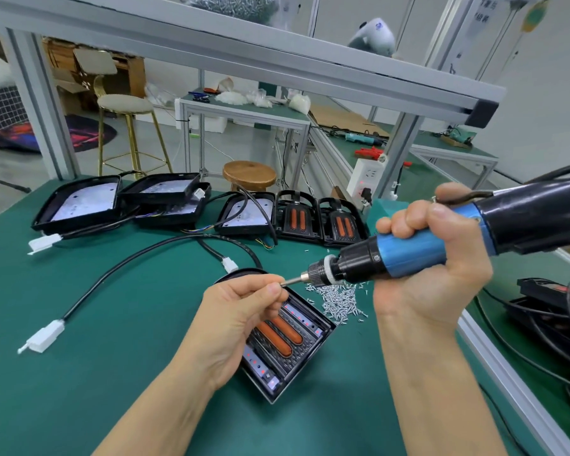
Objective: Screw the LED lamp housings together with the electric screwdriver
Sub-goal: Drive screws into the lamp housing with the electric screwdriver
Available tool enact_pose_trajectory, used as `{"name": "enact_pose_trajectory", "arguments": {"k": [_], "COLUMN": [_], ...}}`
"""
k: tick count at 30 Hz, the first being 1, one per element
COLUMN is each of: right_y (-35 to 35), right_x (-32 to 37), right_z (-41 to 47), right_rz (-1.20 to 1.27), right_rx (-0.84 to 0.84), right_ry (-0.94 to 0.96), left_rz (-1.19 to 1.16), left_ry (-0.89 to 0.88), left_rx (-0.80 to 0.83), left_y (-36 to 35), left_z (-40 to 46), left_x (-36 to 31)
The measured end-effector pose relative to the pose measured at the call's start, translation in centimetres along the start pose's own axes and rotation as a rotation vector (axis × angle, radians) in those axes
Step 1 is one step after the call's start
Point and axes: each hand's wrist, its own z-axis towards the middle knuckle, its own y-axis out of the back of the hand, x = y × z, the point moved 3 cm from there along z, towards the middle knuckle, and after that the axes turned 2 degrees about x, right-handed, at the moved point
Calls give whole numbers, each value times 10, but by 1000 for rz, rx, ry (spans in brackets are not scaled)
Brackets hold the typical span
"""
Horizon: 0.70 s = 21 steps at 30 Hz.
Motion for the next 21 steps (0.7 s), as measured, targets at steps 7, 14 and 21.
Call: {"name": "enact_pose_trajectory", "arguments": {"k": [7, 14, 21], "right_y": [-14, -26, -19], "right_x": [-31, -62, -75], "right_z": [-4, -10, -13], "right_rz": [31, 40, -15], "right_rx": [37, 46, 37], "right_ry": [-76, -137, -161], "left_rz": [166, 416, 827], "left_ry": [-63, -76, -172], "left_rx": [-34, -51, -54], "left_y": [32, 62, 69], "left_z": [0, 1, 6], "left_x": [-16, -32, -28]}}
